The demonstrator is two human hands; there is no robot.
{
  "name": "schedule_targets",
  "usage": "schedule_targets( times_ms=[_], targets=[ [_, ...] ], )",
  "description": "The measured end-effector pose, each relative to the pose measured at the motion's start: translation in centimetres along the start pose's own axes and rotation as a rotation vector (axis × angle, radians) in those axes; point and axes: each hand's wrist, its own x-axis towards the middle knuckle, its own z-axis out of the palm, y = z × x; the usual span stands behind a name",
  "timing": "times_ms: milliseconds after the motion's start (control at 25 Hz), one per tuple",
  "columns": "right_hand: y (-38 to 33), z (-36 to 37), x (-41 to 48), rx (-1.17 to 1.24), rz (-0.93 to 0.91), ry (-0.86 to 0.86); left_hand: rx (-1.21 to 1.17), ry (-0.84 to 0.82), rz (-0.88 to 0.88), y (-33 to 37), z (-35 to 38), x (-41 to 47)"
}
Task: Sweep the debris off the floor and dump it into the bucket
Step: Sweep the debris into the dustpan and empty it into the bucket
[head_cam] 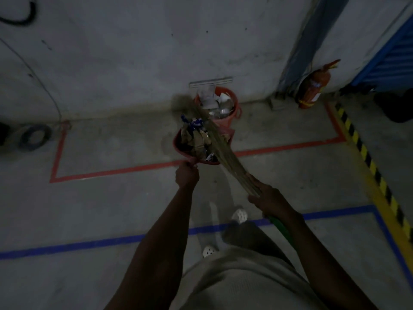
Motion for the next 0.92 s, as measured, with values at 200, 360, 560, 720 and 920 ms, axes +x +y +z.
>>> schedule_targets(
  times_ms=[200, 360, 560, 720, 920],
  targets=[
    [-3.0, -5.3, 11.4, 0.042, 0.025, 0.03, -0.009, -0.03, 0.036, 8.9, 0.9, 11.6],
    [-5.4, -11.5, 19.8, 0.094, 0.063, 0.049, 0.009, -0.067, 0.026, 16.4, 1.9, 19.6],
    [-8.2, -18.4, 29.9, 0.133, 0.092, 0.073, 0.051, -0.089, 0.049, 24.7, 3.5, 30.1],
    [-8.0, -19.7, 38.0, 0.177, 0.196, 0.035, 0.16, -0.181, 0.0, 27.2, 7.6, 38.7],
    [-5.7, -18.3, 50.7, 0.177, 0.337, -0.011, 0.314, -0.309, -0.056, 28.3, 15.8, 51.4]
  ],
)
